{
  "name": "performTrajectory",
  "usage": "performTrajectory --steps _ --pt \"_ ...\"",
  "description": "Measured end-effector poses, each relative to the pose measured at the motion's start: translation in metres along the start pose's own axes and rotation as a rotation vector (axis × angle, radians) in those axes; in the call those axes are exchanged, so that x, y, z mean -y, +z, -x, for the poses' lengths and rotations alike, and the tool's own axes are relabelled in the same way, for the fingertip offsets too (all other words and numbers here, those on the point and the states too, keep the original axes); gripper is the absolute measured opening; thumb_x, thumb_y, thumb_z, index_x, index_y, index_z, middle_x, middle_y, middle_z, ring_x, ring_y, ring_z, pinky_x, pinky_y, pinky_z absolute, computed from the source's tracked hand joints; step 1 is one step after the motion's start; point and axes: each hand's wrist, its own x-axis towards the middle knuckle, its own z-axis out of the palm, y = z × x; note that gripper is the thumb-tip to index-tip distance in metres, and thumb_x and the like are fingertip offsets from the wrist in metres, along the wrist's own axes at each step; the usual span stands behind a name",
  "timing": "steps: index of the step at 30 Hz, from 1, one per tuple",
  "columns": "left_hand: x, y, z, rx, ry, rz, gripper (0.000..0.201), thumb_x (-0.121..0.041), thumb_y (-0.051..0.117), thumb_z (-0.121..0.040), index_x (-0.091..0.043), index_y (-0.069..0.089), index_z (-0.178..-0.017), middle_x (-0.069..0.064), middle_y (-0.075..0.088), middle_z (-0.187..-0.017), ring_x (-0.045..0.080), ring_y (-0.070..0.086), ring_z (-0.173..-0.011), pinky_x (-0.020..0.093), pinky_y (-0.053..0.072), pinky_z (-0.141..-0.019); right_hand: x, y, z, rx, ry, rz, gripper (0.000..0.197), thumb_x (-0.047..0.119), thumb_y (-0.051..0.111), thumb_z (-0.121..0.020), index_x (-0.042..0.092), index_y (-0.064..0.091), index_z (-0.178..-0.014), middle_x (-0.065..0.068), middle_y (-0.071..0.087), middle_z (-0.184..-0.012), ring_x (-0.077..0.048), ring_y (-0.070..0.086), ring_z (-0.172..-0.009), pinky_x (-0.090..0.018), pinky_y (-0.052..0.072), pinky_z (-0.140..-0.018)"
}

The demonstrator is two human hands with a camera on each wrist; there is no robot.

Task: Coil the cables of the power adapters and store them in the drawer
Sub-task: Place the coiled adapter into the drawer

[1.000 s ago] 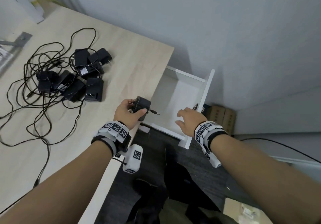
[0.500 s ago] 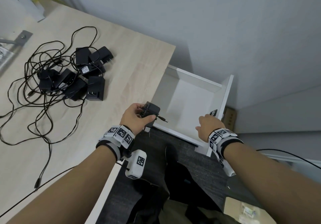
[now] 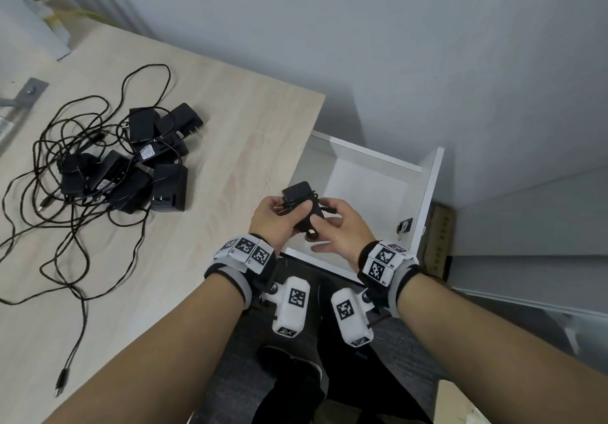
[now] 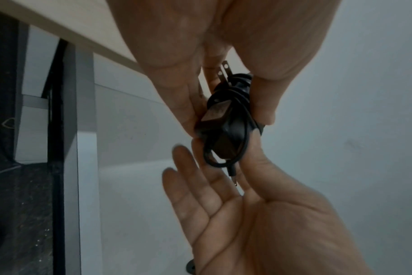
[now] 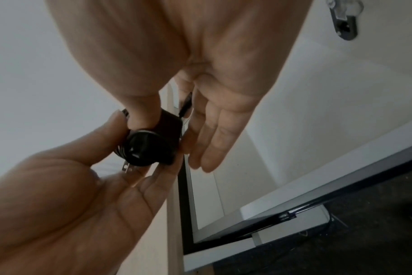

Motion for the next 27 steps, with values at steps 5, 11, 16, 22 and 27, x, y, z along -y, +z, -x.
performTrajectory --steps 5,11,16,22,27 --pt "-0.014 -0.007 -0.011 0.029 0.088 -0.263 0.035 -0.030 0.070 -0.086 -0.007 0.061 -0.110 0.009 0.069 -0.105 0.026 0.070 -0.089 0.041 0.058 -0.083 0.004 -0.016 -0.030 -0.032 0.058 -0.084 0.025 0.010 0.060 -0.093 0.013 0.055 -0.118 -0.017 0.069 -0.092 -0.023 0.067 -0.067 -0.038 0.059 -0.067" --pt "-0.027 -0.041 -0.021 -0.106 0.337 -0.995 0.048 -0.036 0.069 -0.084 -0.027 0.052 -0.128 -0.006 0.051 -0.127 0.014 0.055 -0.107 0.032 0.046 -0.092 -0.002 -0.026 -0.101 -0.186 0.056 0.440 0.030 0.026 0.062 -0.085 0.031 0.056 -0.114 -0.008 0.070 -0.099 -0.023 0.067 -0.075 -0.037 0.059 -0.076" --pt "-0.037 -0.032 -0.042 -0.075 0.330 -1.218 0.063 -0.036 0.064 -0.084 -0.030 0.036 -0.140 -0.002 0.035 -0.138 0.022 0.038 -0.124 0.043 0.043 -0.101 0.026 -0.022 -0.151 -0.194 -0.052 0.538 0.038 0.023 0.057 -0.090 0.027 0.057 -0.128 0.001 0.062 -0.117 -0.020 0.061 -0.102 -0.030 0.048 -0.095" --pt "-0.045 -0.021 -0.061 -0.082 0.358 -1.395 0.058 -0.041 0.064 -0.082 -0.034 0.035 -0.131 0.001 0.038 -0.126 0.024 0.040 -0.109 0.039 0.045 -0.086 0.040 -0.012 -0.185 -0.112 -0.019 0.538 0.039 0.007 0.050 -0.093 0.010 0.050 -0.132 -0.006 0.061 -0.121 -0.024 0.059 -0.103 -0.034 0.048 -0.094" --pt "-0.042 -0.024 -0.065 -0.085 0.406 -1.447 0.056 -0.045 0.066 -0.079 -0.038 0.035 -0.125 0.001 0.038 -0.123 0.024 0.041 -0.102 0.039 0.045 -0.078 0.043 -0.011 -0.195 -0.177 -0.004 0.746 0.039 0.010 0.049 -0.094 0.011 0.053 -0.133 -0.010 0.061 -0.126 -0.028 0.060 -0.112 -0.028 0.045 -0.092"
